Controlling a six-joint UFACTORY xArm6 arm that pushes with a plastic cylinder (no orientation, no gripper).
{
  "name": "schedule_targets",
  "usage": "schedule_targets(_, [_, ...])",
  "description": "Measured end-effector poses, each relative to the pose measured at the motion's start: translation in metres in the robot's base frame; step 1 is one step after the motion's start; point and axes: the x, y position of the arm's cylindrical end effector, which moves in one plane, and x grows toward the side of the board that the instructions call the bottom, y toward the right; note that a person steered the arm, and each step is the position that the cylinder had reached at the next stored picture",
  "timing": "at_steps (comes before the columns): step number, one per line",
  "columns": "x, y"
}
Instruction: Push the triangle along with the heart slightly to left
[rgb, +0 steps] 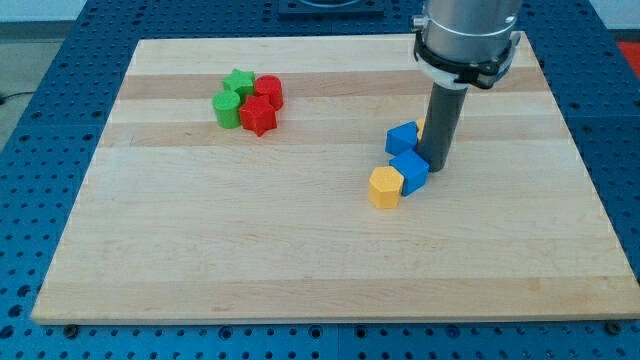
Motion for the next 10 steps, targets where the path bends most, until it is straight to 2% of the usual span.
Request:
schedule_targets(1, [-0.013,0.036])
schedule_targets(2, [-0.037,0.033])
schedule_targets(6, [-0.046,-0.019])
schedule_targets(10, [-0.05,0.047])
